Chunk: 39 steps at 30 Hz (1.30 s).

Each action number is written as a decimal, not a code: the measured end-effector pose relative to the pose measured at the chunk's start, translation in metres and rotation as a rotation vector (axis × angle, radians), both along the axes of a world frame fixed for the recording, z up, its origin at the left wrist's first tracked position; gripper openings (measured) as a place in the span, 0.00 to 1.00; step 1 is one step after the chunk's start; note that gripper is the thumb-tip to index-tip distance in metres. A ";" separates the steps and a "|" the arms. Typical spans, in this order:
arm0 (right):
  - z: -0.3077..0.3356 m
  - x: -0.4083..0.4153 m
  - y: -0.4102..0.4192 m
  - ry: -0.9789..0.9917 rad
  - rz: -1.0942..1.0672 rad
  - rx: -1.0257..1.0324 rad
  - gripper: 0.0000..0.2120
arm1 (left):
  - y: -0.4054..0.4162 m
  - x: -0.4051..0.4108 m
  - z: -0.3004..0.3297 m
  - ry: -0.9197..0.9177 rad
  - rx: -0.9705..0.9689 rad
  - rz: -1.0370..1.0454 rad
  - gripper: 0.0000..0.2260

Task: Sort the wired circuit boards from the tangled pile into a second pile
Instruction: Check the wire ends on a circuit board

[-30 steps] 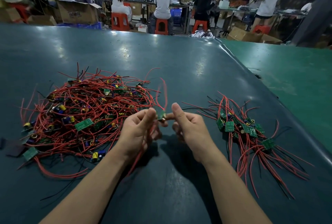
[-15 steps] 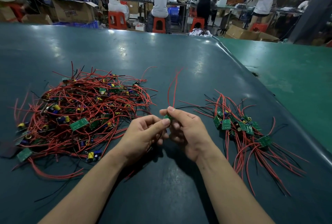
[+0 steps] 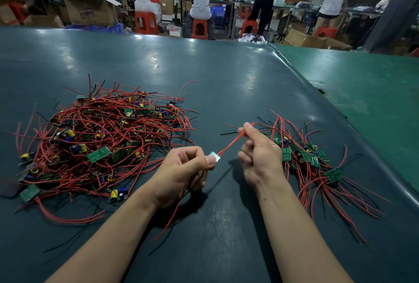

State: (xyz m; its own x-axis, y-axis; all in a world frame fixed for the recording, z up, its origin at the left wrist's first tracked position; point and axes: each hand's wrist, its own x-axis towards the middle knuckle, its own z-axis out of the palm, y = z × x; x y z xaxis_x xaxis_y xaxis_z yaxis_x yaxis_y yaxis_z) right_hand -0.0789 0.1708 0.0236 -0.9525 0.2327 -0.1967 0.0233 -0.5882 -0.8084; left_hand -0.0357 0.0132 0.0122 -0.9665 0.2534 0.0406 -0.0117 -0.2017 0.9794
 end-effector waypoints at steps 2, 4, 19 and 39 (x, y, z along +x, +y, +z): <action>-0.001 -0.003 0.005 -0.022 -0.054 -0.032 0.10 | -0.001 0.001 0.000 0.003 -0.003 -0.027 0.13; -0.003 -0.005 0.011 -0.043 -0.108 -0.072 0.10 | -0.002 0.002 0.000 0.002 0.023 -0.058 0.12; -0.001 0.018 -0.015 0.087 0.508 0.308 0.07 | 0.000 0.002 0.006 -0.075 0.142 0.106 0.10; -0.003 -0.008 0.015 0.050 -0.177 -0.046 0.12 | -0.006 0.004 0.003 -0.020 0.132 -0.088 0.13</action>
